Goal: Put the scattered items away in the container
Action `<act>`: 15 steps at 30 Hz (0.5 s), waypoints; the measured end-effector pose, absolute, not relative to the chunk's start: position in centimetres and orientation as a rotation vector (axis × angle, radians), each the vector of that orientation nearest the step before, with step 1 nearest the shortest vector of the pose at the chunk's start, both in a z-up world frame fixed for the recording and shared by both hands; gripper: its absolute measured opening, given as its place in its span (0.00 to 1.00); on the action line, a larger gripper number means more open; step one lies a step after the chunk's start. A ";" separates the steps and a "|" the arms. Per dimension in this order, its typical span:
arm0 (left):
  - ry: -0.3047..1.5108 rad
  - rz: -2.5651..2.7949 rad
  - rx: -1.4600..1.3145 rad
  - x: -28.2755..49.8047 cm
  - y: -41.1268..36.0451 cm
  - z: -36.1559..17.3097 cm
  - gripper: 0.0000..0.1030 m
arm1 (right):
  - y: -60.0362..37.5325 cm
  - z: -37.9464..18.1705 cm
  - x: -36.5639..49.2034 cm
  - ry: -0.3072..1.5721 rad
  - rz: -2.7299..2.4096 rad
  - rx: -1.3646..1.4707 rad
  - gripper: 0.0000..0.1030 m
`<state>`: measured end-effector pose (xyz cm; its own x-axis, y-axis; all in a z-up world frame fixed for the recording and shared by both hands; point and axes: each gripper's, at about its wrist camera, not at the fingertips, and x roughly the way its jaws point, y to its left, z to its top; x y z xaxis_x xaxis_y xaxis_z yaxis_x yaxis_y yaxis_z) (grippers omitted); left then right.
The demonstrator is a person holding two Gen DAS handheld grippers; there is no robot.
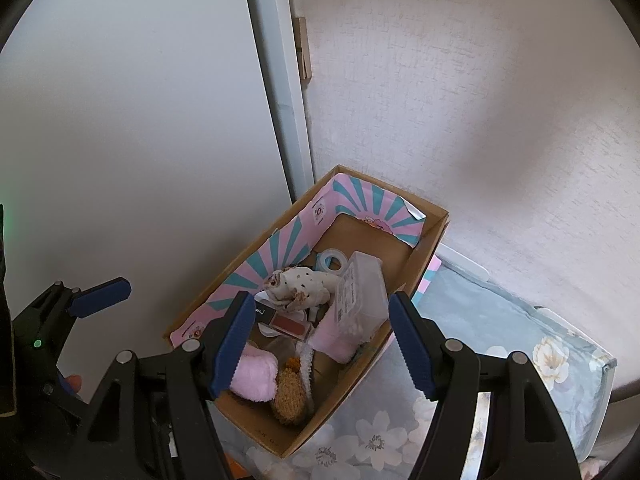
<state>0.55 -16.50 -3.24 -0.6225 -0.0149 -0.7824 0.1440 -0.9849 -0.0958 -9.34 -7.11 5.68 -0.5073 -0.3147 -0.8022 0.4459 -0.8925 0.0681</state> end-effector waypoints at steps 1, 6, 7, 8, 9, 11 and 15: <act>0.226 -2.744 1.320 0.6 -16.5 -3.2 1.00 | -7.1 5.7 -9.2 0.205 -2.392 1.230 0.63; 0.210 -2.750 1.316 0.9 -16.6 -2.9 1.00 | -7.2 5.7 -8.8 0.203 -2.394 1.228 0.63; 0.207 -2.752 1.316 0.9 -16.6 -2.8 1.00 | -7.2 5.7 -8.7 0.204 -2.391 1.228 0.63; 0.204 -2.755 1.316 1.0 -16.6 -2.6 1.00 | -7.2 5.7 -8.5 0.205 -2.392 1.226 0.63; 0.202 -2.756 1.315 1.1 -16.6 -2.5 1.00 | -7.2 5.8 -8.4 0.205 -2.394 1.224 0.63; 0.192 -2.763 1.307 1.2 -16.5 -2.2 1.00 | -7.1 6.0 -8.2 0.204 -2.398 1.219 0.63; 0.167 -2.786 1.288 1.1 -16.2 -1.2 1.00 | -6.3 6.6 -7.7 0.193 -2.422 1.212 0.63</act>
<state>1.13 -16.19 -1.17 -0.6472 -0.0159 -0.7622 0.1071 -0.9918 -0.0702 -7.69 -6.33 6.62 -0.5298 -0.3080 -0.7903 0.4295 -0.9009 0.0632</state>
